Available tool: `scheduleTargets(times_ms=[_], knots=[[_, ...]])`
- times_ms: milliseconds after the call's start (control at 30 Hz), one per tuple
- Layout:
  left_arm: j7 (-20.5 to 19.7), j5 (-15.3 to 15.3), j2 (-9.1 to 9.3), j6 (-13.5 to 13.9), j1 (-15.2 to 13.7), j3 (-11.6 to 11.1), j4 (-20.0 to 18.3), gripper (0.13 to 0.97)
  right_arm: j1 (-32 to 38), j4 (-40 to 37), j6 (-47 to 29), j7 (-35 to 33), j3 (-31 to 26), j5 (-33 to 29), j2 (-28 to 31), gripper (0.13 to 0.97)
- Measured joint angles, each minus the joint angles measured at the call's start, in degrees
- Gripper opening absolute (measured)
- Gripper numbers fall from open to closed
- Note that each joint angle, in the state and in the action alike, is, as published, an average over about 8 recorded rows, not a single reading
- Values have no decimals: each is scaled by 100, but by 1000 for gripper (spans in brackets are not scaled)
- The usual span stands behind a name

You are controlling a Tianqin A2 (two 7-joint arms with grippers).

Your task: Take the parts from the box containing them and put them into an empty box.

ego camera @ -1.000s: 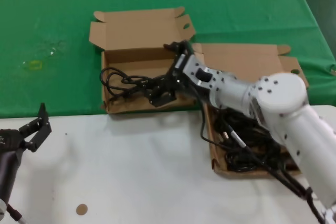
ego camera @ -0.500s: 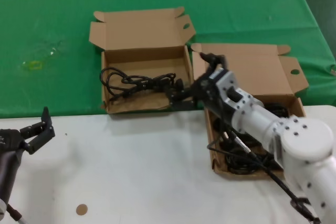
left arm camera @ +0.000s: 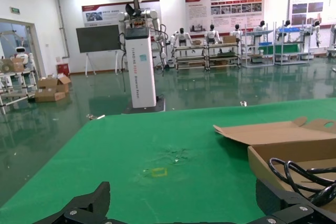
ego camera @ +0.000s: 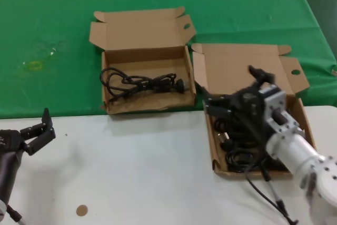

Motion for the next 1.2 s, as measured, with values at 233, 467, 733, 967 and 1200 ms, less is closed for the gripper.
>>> scheduleTargets(times_ms=[233, 467, 733, 967, 1200], knots=[[0, 0, 0, 0, 0, 0, 0, 966, -751, 725, 500, 242, 295, 265, 131, 966], [0, 0, 0, 0, 0, 0, 0, 966, -1106, 1070, 738, 358, 435, 391, 194, 966], [0, 0, 0, 0, 0, 0, 0, 966, -1120, 1084, 748, 362, 441, 396, 196, 966], [0, 0, 0, 0, 0, 0, 0, 966, -1121, 1084, 748, 362, 441, 396, 196, 966], [0, 0, 0, 0, 0, 0, 0, 966, -1121, 1084, 748, 362, 441, 396, 196, 966]])
